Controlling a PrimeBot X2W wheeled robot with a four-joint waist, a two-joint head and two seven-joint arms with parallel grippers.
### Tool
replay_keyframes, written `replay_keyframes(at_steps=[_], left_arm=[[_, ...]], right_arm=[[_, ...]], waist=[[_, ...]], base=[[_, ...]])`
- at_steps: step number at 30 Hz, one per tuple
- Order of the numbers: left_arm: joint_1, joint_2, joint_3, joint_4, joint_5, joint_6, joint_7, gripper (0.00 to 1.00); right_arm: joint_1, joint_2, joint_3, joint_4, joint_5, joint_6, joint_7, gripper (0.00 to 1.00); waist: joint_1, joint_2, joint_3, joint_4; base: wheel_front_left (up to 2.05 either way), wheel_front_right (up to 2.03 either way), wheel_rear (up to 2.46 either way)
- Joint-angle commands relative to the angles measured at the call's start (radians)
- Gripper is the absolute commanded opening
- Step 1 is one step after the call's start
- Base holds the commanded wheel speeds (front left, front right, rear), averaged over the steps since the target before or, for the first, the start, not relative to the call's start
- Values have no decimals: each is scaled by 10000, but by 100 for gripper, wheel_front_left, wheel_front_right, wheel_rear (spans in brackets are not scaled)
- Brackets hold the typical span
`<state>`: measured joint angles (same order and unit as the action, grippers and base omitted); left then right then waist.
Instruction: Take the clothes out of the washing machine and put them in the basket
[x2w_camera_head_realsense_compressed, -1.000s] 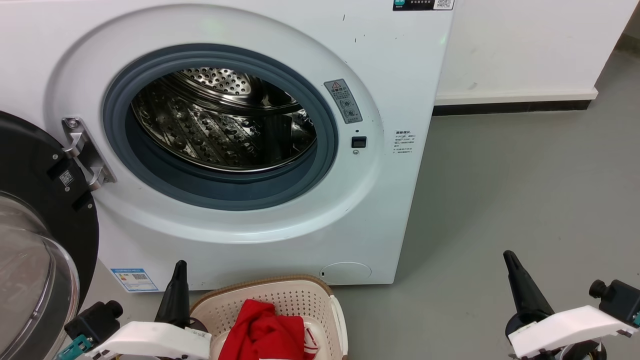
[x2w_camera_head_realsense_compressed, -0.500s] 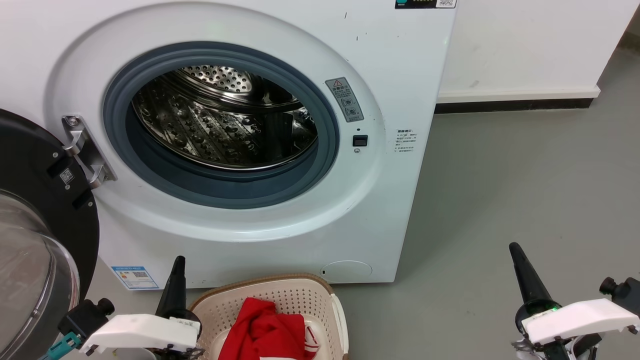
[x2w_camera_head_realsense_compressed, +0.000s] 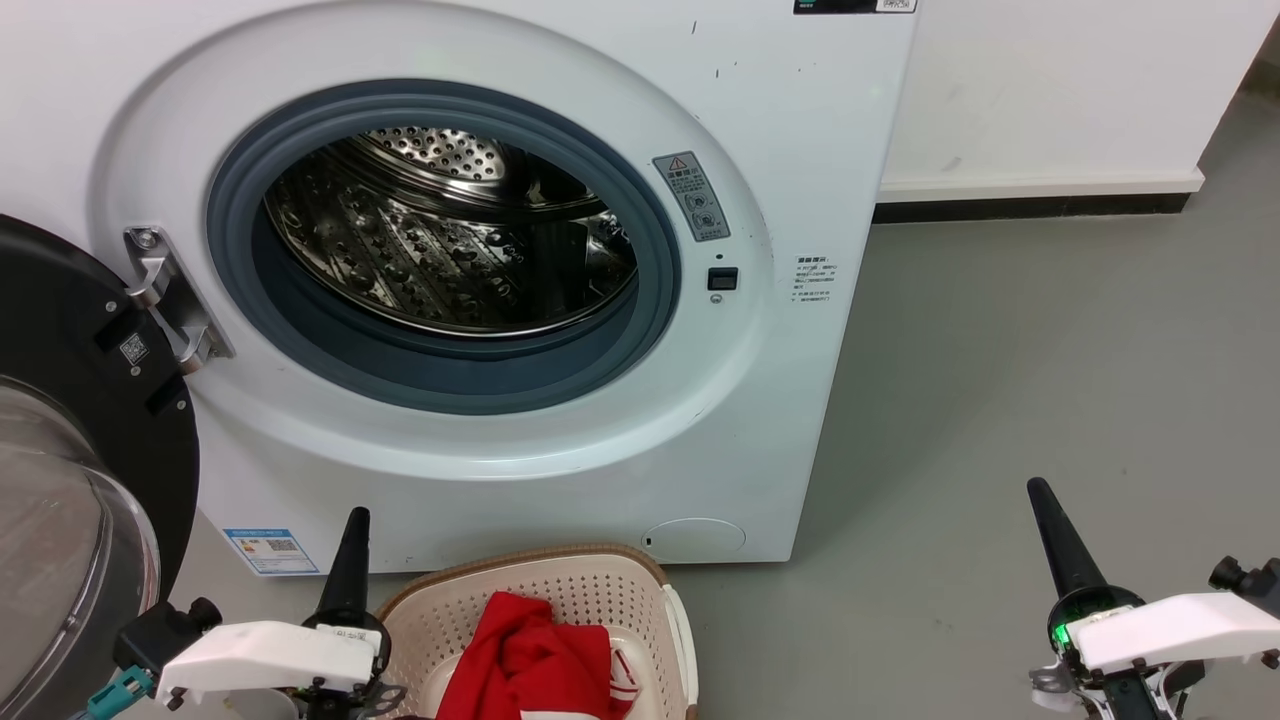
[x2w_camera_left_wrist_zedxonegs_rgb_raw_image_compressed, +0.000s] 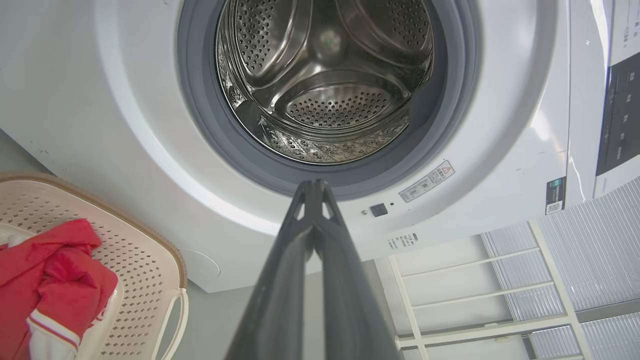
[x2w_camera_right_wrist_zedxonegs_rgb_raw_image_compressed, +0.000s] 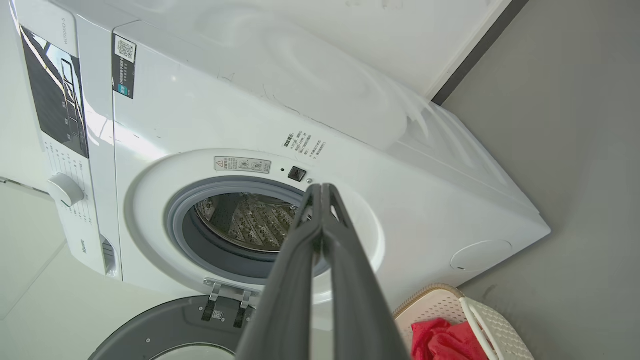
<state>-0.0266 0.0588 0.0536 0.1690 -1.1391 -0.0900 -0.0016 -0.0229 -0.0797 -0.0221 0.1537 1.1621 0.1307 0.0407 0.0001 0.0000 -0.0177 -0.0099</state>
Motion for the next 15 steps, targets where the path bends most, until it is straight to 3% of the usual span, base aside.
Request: replay_keyframes(at_steps=[1, 15], left_arm=[[-268, 10, 68, -11, -310, -84, 77, 0], [-459, -7, 225, 222, -1659, -192, 406, 0]], right_arm=[[-248, -59, -41, -8, 352, 2, 33, 0], [-447, -47, -185, 269, 1708, 2, 140, 0]], waist=[[-1, 0, 7, 4], [-1, 0, 58, 28]], base=[[0, 0, 0], [0, 0, 0]])
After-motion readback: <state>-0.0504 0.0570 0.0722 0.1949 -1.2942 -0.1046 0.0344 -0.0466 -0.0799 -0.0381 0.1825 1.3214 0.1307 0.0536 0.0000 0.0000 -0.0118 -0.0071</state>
